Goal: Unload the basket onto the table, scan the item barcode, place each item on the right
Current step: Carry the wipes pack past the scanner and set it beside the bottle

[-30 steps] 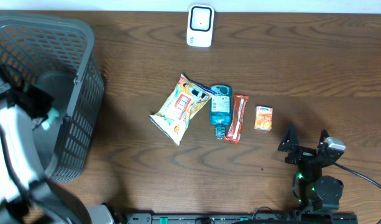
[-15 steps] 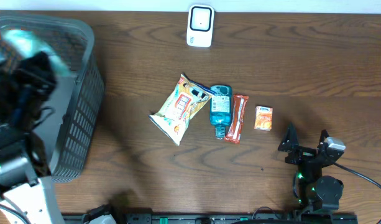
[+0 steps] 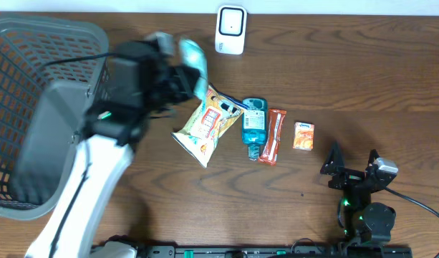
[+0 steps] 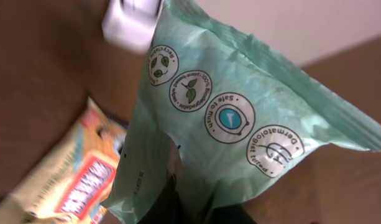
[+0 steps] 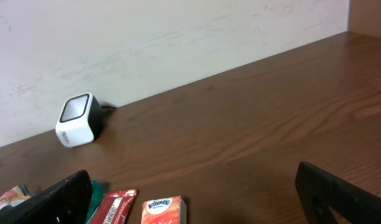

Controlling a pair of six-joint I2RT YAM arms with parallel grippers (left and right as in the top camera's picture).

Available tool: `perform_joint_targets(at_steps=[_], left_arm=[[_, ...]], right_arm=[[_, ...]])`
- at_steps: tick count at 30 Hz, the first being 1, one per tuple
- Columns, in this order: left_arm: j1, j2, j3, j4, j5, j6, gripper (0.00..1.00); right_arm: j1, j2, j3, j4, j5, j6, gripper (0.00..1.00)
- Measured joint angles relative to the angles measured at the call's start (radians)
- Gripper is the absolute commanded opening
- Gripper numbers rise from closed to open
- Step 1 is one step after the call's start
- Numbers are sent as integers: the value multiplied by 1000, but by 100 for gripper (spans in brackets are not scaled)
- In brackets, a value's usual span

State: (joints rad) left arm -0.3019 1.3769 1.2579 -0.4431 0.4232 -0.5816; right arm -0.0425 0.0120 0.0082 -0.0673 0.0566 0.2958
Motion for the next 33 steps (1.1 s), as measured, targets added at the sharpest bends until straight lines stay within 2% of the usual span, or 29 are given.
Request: perform_joint_targets(at_steps=[8, 19, 20, 22, 24, 25, 26, 33], left_arm=[[-167, 308, 0, -4, -27, 3, 7], [-254, 478, 0, -154, -123, 6, 9], [-254, 480, 0, -166, -135, 6, 22], [-254, 480, 0, -182, -152, 3, 31], [-254, 480, 0, -187, -164, 5, 45], [-254, 480, 0, -188, -167, 10, 58], [-254, 480, 0, -189, -169, 5, 64], [-254, 480, 0, -190, -151, -17, 65]], right_arm=[[0, 0, 0, 0, 0, 0, 99], [0, 0, 0, 0, 0, 0, 99], [0, 0, 0, 0, 0, 0, 99], [0, 0, 0, 0, 0, 0, 99], [0, 0, 0, 0, 0, 0, 99], [0, 0, 0, 0, 0, 0, 99], [0, 0, 0, 0, 0, 0, 99], [0, 0, 0, 0, 0, 0, 99]])
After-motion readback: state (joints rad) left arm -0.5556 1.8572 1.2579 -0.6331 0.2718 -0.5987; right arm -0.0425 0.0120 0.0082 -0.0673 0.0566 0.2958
